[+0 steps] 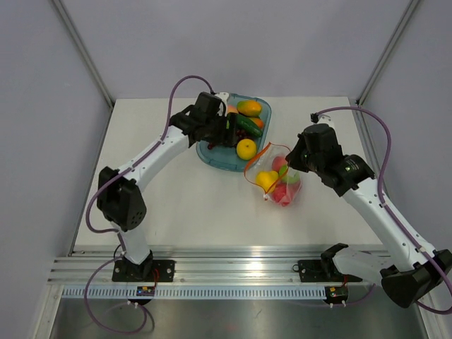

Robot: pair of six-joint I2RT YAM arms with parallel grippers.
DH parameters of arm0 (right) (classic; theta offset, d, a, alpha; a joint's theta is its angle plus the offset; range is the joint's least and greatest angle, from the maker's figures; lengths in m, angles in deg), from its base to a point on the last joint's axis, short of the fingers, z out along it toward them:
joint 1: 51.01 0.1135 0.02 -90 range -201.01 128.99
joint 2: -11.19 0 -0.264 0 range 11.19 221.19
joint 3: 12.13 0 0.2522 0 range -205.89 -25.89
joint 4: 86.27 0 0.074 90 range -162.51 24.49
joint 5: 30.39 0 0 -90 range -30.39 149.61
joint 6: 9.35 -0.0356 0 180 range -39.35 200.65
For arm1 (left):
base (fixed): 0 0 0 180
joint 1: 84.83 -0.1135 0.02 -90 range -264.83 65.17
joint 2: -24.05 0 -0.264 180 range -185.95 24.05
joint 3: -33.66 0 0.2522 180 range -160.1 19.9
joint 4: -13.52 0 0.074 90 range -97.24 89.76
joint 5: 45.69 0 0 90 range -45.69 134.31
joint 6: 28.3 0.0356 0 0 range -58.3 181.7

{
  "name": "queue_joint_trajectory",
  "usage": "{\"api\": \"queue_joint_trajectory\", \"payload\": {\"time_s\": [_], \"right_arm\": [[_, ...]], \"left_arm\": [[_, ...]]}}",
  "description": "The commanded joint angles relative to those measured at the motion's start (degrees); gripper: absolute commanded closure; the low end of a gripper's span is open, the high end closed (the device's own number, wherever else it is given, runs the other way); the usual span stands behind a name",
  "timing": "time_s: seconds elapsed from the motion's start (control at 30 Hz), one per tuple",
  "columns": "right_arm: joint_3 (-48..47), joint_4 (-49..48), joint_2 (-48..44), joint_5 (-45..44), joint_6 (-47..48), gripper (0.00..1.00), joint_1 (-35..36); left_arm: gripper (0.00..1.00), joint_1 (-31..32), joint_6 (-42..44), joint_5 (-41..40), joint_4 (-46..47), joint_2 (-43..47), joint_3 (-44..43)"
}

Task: Place the food in the zip-top bag and seal the zipper
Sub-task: Pick up the fake fruit from the bin.

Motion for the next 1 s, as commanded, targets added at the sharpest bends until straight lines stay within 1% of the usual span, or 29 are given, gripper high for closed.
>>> {"api": "queue_joint_trajectory", "payload": {"time_s": [0.0,0.07,0.2,0.43,0.5,0.6,0.63,0.73,0.97], "right_arm": [[-0.3,-0.7,-1.4,-1.8,0.3,1.0,0.0],[-0.5,-0.5,-1.5,-2.4,0.5,1.0,0.0],[-0.9,0.2,-1.8,-3.0,0.8,1.0,0.0],[-0.9,0.9,-2.7,-3.3,0.7,1.0,0.0],[-0.9,1.2,-2.8,-3.3,0.7,1.0,0.0],[-1.0,1.5,-3.0,-3.5,0.7,1.0,0.1],[-1.0,1.5,-3.0,-3.6,0.7,1.0,0.0],[-1.4,1.5,-2.9,-3.4,0.8,1.0,0.0],[-1.4,1.1,-2.3,-3.0,0.8,0.99,0.0]], "left_arm": [[0.26,-0.3,1.1,-3.4,-0.7,-3.9,-5.5],[0.22,-0.3,0.1,1.0,0.6,-7.0,-6.1],[0.13,-0.3,-1.8,5.0,2.1,-12.2,-8.1],[0.14,-0.3,-9.7,4.6,9.6,-17.1,-9.0],[0.14,-0.3,-10.7,4.6,11.1,-18.5,-9.2],[0.13,-0.2,-11.8,4.1,10.5,-21.2,-11.6],[0.11,-0.1,-12.2,4.2,10.5,-21.7,-12.1],[0.08,0.0,-13.3,3.4,10.9,-22.8,-11.9],[0.12,0.2,-15.6,1.9,12.2,-25.1,-11.1]]}}
